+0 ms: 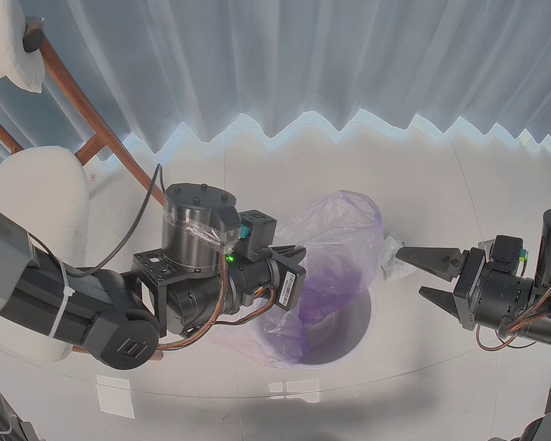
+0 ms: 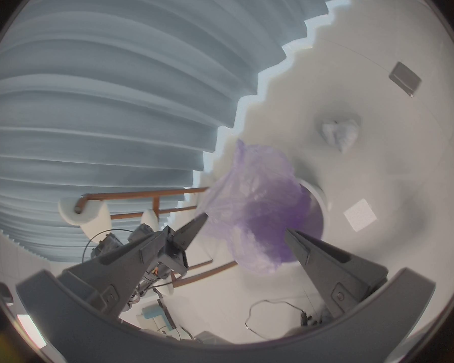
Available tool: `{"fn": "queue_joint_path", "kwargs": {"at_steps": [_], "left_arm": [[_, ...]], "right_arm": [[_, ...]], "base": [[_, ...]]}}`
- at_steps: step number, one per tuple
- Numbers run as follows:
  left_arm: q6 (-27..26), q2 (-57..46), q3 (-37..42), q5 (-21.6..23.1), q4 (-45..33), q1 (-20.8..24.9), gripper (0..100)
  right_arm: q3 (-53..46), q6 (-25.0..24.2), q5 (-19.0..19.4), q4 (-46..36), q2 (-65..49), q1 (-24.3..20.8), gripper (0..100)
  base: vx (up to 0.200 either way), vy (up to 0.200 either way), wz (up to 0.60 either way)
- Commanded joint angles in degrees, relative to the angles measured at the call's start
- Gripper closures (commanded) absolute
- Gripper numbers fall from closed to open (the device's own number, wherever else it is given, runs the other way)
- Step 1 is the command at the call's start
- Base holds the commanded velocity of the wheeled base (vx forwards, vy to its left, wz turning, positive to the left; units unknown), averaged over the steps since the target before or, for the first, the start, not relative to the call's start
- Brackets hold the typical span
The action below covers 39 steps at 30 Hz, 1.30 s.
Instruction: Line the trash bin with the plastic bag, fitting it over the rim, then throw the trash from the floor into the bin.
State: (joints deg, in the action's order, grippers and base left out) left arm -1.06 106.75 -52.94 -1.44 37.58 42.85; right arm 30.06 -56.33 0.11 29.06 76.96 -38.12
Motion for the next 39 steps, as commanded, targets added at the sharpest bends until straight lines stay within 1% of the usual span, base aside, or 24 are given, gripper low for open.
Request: {"fn": "queue_joint_path", "kwargs": {"at_steps": [1,4,7,17,21,22,27,30,39], "left_arm": [[0.0,0.6,-0.1,-0.1,0.0,1.9,100],[0.0,0.4,0.3,0.0,0.1,2.2,100],[0.1,0.3,0.8,0.0,0.3,2.5,100],[0.0,-0.1,2.0,0.0,0.6,3.8,100],[0.0,-0.1,2.3,0.2,0.6,4.6,100],[0.0,-0.1,2.4,0.2,0.6,4.7,100],[0.1,0.0,2.6,0.2,0.6,5.5,100],[0.2,0.1,3.0,0.2,0.6,6.7,100],[0.3,0.0,4.1,0.2,0.9,7.4,100]], "right_arm": [[15.6,-5.0,0.2,-24.8,-2.9,-1.0,0],[17.4,-4.8,-0.4,-29.3,0.8,-1.5,0],[19.5,-4.9,-0.5,-30.6,4.2,-1.4,0],[23.9,-5.0,-0.8,-30.6,11.8,-1.3,0],[24.9,-5.0,-4.3,-30.1,16.2,-1.3,0],[25.2,-5.0,-4.6,-30.0,16.9,-1.3,0],[28.8,-5.1,-4.7,-30.0,20.2,-1.3,0],[30.4,-4.9,-4.8,-30.1,21.8,-1.3,0],[29.9,-5.1,-6.0,-29.4,24.2,-1.7,0]], "base": [[0.000,0.000,0.00],[0.000,0.000,0.00],[0.000,0.000,0.00],[0.000,0.000,0.00],[0.000,0.000,0.00],[0.000,0.000,0.00],[0.000,0.000,0.00],[0.000,0.000,0.00],[0.000,0.000,0.00]]}}
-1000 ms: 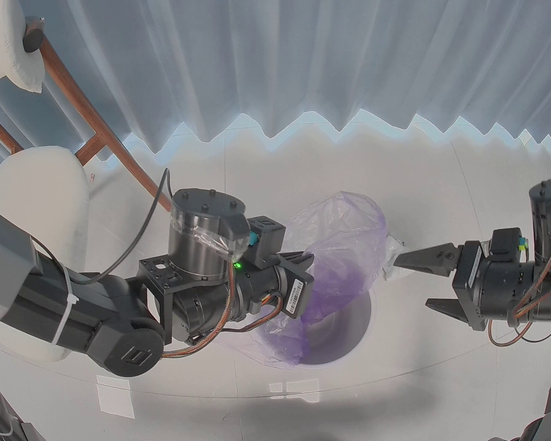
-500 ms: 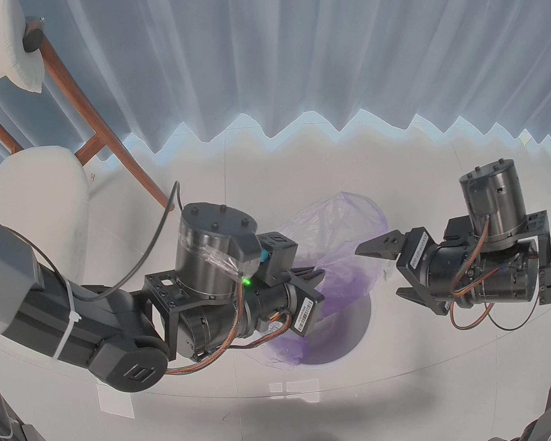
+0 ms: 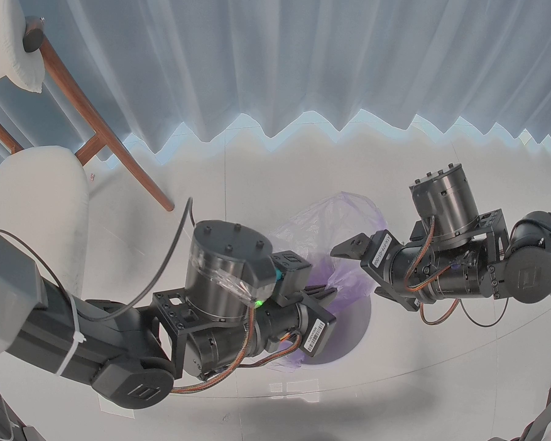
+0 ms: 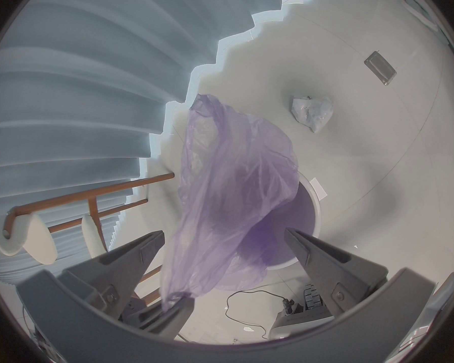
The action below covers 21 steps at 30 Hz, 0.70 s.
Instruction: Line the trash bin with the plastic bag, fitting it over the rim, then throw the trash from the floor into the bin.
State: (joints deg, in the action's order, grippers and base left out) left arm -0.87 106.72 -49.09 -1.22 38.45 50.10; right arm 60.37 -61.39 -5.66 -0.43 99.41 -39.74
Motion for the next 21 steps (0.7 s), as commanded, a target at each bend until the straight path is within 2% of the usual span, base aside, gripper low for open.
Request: {"fn": "queue_joint_path", "kwargs": {"at_steps": [1,19,20,21], "left_arm": [[0.2,0.1,0.2,0.0,0.0,0.2,100],[0.3,-2.0,2.5,1.0,1.0,0.2,100],[0.4,-2.4,2.6,1.1,1.0,0.1,0],[0.5,-2.9,2.8,1.0,0.9,0.1,0]], "right_arm": [[-0.5,0.0,-0.4,0.1,1.8,-0.1,100],[-2.9,-0.2,-1.6,0.2,1.7,-0.1,100],[-3.1,-0.2,-1.9,0.1,1.6,0.0,100],[-3.5,-0.1,-2.3,0.2,1.6,0.1,100]], "base": [[0.000,0.000,0.00],[0.000,0.000,0.00],[0.000,0.000,0.00],[0.000,0.000,0.00]]}}
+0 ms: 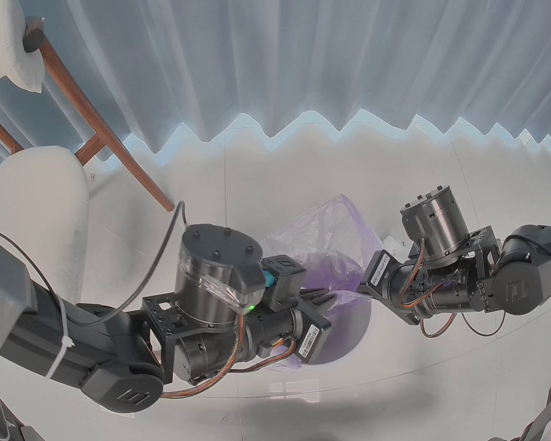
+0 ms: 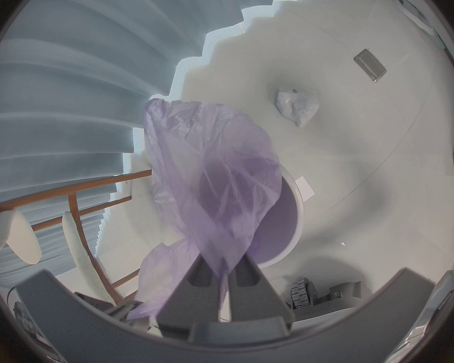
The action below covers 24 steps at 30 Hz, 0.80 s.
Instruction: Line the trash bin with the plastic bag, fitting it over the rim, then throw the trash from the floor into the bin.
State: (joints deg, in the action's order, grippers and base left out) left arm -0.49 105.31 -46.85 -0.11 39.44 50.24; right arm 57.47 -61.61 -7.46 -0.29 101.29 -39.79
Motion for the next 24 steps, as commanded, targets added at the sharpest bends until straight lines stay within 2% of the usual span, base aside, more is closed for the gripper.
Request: {"fn": "queue_joint_path", "kwargs": {"at_steps": [1,5,10,11,13,17,21,24], "left_arm": [[0.1,-2.0,0.9,-0.1,-0.1,-0.2,0],[0.1,-4.1,3.3,-0.2,0.0,-1.5,0],[0.1,-7.0,4.4,0.0,-0.1,-7.0,0],[0.1,-7.0,4.5,0.0,-0.1,-7.1,0],[0.1,-7.0,4.5,0.0,-0.5,-8.8,0],[0.1,-6.8,4.7,-0.5,-1.7,-9.5,0],[0.0,-6.0,4.0,-0.7,-2.5,-9.8,0],[-0.3,-4.2,3.3,-0.7,-3.3,-12.0,0]], "right_arm": [[-1.2,0.2,-1.1,0.0,-0.5,0.2,100],[-3.8,0.7,-2.5,1.3,-1.8,0.2,100],[-12.2,6.9,-2.6,7.2,-6.5,0.4,100],[-12.5,7.1,-2.6,7.3,-6.5,0.4,100],[-17.0,11.2,-2.6,10.3,-8.7,0.4,100],[-22.0,15.5,-2.6,14.0,-10.9,0.9,100],[-25.0,17.8,-2.5,16.7,-11.2,3.1,100],[-27.4,18.8,-2.4,20.2,-11.3,4.5,100]], "base": [[0.000,0.000,0.00],[0.000,0.000,0.00],[0.000,0.000,0.00],[0.000,0.000,0.00],[0.000,0.000,0.00],[0.000,0.000,0.00],[0.000,0.000,0.00],[0.000,0.000,0.00]]}}
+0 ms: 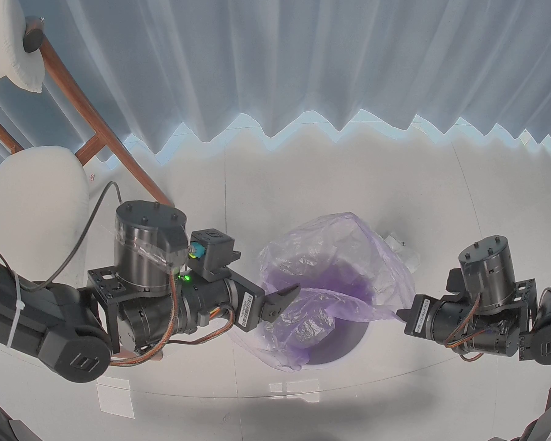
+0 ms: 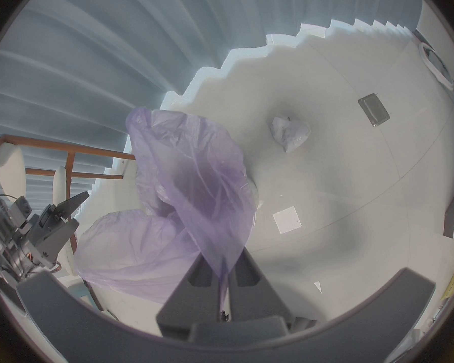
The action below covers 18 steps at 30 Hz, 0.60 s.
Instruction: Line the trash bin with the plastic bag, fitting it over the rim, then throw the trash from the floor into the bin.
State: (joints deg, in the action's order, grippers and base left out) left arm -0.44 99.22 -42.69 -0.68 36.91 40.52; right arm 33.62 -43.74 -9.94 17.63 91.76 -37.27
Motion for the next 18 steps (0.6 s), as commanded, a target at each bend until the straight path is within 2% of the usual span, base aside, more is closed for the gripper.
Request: {"fn": "queue_joint_path", "kwargs": {"at_steps": [1,9,18], "left_arm": [[-0.5,2.5,-0.9,-0.1,-1.0,-2.9,0],[-1.8,8.4,-3.9,-0.1,-1.5,-5.3,0],[-1.7,15.9,-10.2,-0.3,-1.7,-5.0,0]], "right_arm": [[-4.2,1.5,0.1,3.1,-1.9,2.2,100],[-10.1,8.5,1.0,7.2,-4.7,2.0,100],[-10.8,8.8,1.3,8.8,-4.7,1.7,100]], "base": [[0.000,0.000,0.00],[0.000,0.000,0.00],[0.000,0.000,0.00]]}}
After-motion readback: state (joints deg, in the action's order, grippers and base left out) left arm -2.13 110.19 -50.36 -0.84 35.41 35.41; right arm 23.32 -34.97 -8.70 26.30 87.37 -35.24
